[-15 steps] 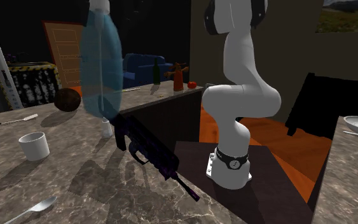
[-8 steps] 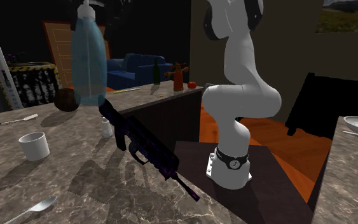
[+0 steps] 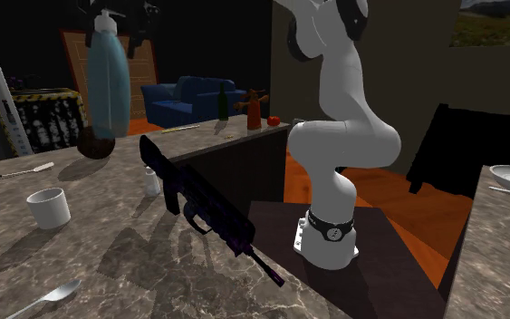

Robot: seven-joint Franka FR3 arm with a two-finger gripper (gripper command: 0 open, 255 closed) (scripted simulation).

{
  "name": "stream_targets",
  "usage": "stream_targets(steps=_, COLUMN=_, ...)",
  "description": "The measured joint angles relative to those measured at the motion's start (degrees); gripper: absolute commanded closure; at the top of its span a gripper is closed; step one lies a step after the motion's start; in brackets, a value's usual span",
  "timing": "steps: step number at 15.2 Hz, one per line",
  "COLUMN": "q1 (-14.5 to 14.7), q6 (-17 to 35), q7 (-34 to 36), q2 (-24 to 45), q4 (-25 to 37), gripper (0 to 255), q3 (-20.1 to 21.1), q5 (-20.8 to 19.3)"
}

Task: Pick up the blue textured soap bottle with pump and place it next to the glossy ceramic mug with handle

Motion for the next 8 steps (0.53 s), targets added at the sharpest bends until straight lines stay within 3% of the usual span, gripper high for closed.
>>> stream_targets(steps=8, q1=3.7, q6=3.0, q7=-10.7, q2=2.6, q4=9.4, gripper=255, q3=-12.6, q5=-2.2)
